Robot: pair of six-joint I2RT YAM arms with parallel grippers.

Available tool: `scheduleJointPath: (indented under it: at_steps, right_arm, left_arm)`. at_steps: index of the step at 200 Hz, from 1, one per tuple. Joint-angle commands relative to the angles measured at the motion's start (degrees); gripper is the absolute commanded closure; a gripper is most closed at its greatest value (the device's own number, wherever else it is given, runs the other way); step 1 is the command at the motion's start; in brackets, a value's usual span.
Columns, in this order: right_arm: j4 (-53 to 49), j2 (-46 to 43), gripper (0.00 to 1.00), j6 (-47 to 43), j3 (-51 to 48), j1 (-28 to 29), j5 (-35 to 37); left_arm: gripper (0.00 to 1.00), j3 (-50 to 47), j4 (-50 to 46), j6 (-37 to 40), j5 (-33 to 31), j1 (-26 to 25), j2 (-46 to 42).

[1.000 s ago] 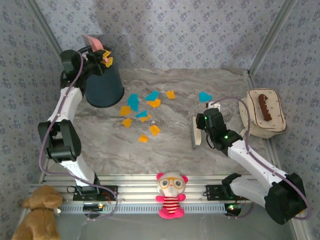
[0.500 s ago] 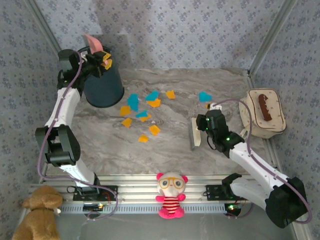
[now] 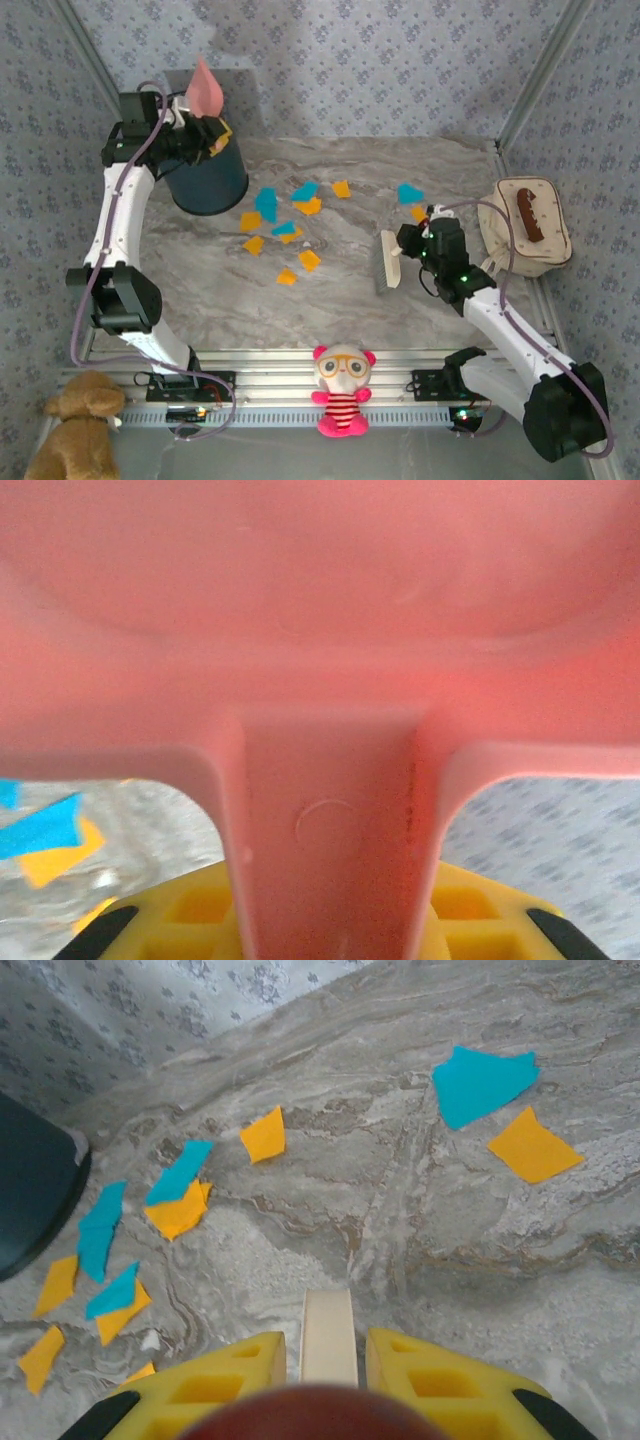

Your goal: Sweep away the paper scraps from the table

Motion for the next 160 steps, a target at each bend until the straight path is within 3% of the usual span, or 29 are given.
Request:
scheduleJointPath:
  at_steps: [1, 44, 78, 122, 160]
  right_arm:
    - [6.7, 0.1, 1.00, 3.1, -0.1, -2.5, -4.7]
    - [11.6, 4.8, 1.00, 2.6, 3.2, -8.3, -7.5]
    - [13.4, 10.5, 1.00, 0.0, 8.5, -14.4, -10.9]
    - [20.6, 22.0, 1.00, 6.6, 15.1, -23.0, -19.0]
    - [25.4, 33.2, 1.00, 13.0, 22.2, -25.2, -18.2]
  left_arm:
    - [1.00, 1.7, -12.5, 18.8, -6.0, -2.9, -3.6]
    - [1.00, -3.5, -16.5, 29.6, -14.9, -9.8, -7.7]
    - [1.00, -8.9, -16.7, 34.9, -17.3, -14.3, -10.4]
    - [1.00, -13.7, -18.3, 37.1, -18.9, -15.8, -11.9]
    - [1.00, -17.1, -18.3, 37.0, -20.5, -16.6, -12.7]
